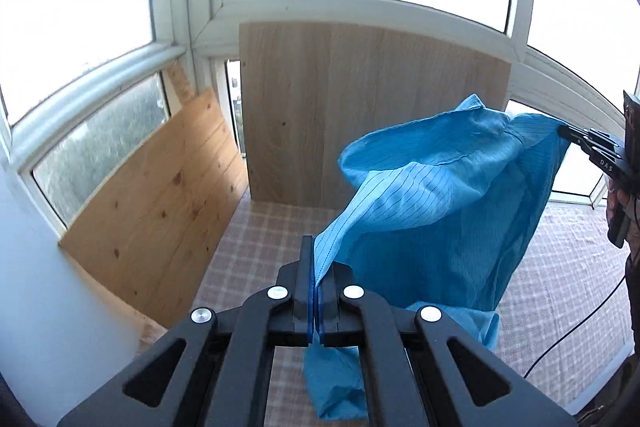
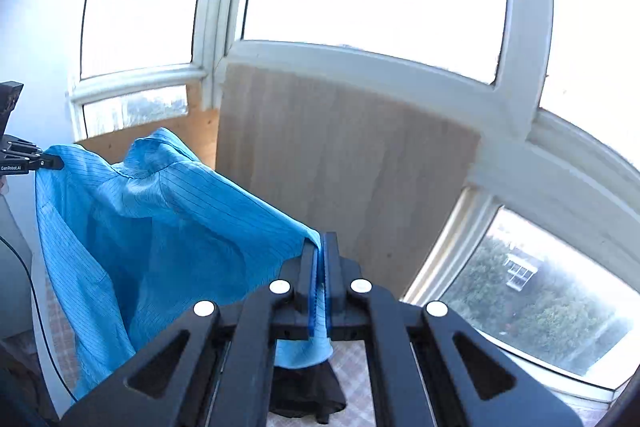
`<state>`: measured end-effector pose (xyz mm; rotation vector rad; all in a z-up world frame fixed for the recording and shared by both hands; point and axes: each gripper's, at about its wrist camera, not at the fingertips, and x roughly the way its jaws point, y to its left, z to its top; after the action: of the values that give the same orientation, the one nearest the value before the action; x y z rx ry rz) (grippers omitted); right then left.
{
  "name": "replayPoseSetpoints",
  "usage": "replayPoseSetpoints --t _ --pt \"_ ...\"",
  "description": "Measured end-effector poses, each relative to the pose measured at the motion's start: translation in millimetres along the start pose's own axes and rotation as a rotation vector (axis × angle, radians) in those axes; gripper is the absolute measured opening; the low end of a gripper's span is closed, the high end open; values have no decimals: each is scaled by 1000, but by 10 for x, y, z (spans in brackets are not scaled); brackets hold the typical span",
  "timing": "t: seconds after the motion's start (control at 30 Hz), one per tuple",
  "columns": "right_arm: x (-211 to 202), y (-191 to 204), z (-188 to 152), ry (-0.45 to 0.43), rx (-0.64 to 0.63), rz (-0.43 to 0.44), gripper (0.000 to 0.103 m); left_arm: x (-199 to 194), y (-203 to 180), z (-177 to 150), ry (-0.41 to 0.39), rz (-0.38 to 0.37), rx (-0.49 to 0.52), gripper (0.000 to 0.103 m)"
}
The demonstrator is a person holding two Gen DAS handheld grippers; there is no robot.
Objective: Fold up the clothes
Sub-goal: 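Lift the shirt up with both grippers to shake it out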
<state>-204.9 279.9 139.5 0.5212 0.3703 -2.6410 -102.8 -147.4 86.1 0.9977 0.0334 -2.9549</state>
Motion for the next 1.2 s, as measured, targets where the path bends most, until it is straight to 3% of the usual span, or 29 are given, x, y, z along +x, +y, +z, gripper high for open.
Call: replayPoseSetpoints --t 0.2,0.4,0.67,0.83,0.97,1.0,1.07,1.13,1.2 --pt "-1578 -489 596 -134 26 -248 2 -843 -680 1029 -206 -79 197 0" --pt "-2906 -481 980 -135 -24 -518 2 -1546 -1208 1682 -366 -193 299 0" --pt "-4234 -203 1225 -103 -62 -820 2 -2016 -1765 1956 -496 -290 428 0" --pt "-4904 -117 1215 -131 -58 -936 2 -2291 -1971 1972 -557 -393 480 1" --pt "-5242 -239 1161 -129 -74 -1081 2 -2367 -2189 1994 -585 -354 510 0" --pt "-5332 -292 1136 -136 -66 -1090 2 -2340 -2226 1985 -578 -369 510 0" --pt "-5445 -444 1067 -155 5 -1010 2 -2224 -2328 1941 -550 -421 502 0" --pt "-5214 -726 852 -87 61 -943 2 -2000 -2593 1706 -507 -404 553 0" --pt "-4805 -983 440 29 111 -804 2 -1585 -2862 1402 -411 -416 605 0"
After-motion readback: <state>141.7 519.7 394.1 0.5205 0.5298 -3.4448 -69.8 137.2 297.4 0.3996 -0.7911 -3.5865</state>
